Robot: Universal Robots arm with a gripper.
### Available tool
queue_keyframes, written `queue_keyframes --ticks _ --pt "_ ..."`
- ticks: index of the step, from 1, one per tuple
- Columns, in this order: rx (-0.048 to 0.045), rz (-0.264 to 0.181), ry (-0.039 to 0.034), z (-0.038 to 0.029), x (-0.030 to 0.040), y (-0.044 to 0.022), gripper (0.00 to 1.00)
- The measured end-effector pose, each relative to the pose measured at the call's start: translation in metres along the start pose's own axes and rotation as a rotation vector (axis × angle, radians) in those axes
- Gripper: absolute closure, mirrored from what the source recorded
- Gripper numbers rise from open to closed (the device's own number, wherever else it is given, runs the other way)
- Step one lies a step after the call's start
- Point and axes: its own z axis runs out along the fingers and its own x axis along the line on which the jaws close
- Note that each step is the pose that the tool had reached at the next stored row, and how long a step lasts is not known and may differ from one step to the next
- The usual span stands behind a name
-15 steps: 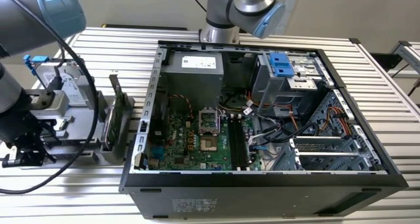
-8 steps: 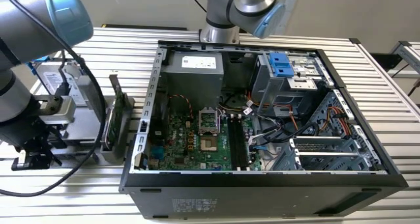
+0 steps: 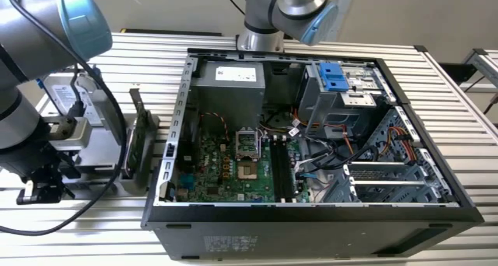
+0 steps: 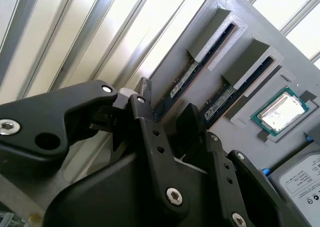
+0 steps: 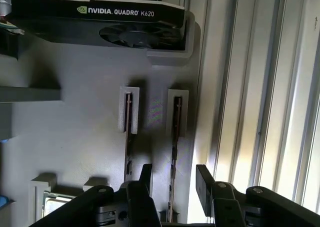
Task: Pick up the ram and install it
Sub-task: 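Pick up the ram and move it above insertion slot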
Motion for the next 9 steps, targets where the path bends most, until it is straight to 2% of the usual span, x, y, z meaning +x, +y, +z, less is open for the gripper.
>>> queue_keyframes --ticks 4,5,9 --pt "-0.0003 0.0 0.0003 0.0003 0.0 0.0 0.0" --pt "-0.0003 0.0 0.0003 0.0003 0.0 0.0 1.0" --pt "-0.0003 0.0 0.0003 0.0004 0.0 0.0 1.0"
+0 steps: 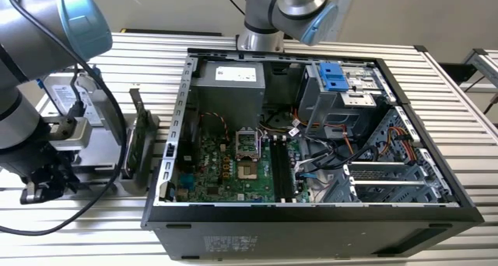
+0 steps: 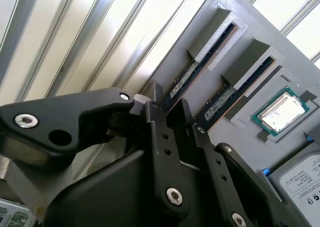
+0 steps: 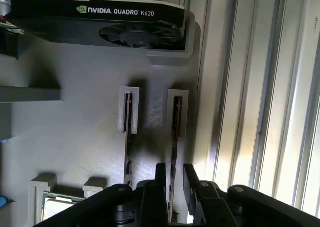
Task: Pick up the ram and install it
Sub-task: 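Pick up the ram and move it above insertion slot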
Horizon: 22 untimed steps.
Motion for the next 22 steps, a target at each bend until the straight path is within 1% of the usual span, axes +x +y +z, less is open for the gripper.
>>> queue_keyframes --ticks 22 --pt "0.0 0.0 0.0 0.0003 0.0 -0.0003 1.0"
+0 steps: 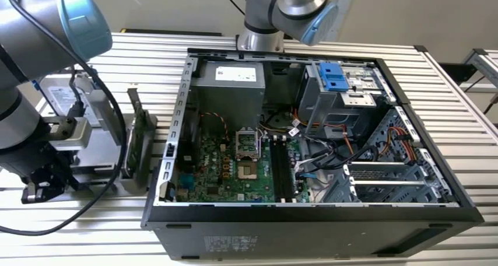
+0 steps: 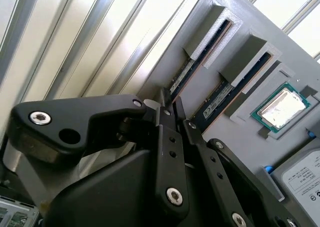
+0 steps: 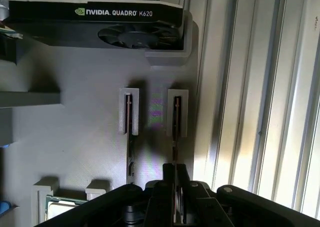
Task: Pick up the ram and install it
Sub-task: 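Pick up the ram and move it above insertion slot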
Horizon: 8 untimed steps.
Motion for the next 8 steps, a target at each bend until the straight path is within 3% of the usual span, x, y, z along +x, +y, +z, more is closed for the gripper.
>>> queue_keyframes --ticks 8 --pt "0.0 0.0 0.0 -0.0052 0.0002 0.0 1.0"
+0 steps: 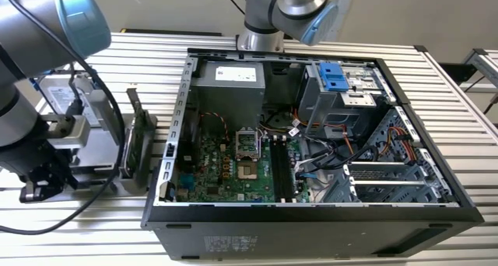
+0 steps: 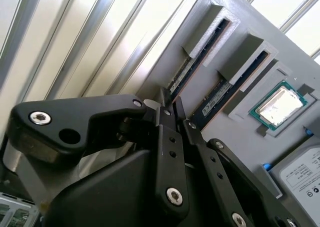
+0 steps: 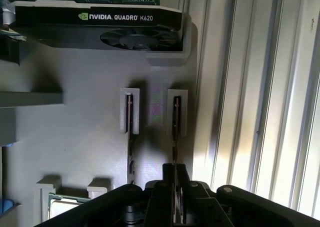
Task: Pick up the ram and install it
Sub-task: 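Pick up the ram and move it above insertion slot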
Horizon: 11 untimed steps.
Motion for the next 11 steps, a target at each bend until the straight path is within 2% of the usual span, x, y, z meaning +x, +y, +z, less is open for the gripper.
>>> queue_keyframes --ticks 11 --pt "0.0 0.0 0.0 -0.0062 0.0002 0.0 1.0"
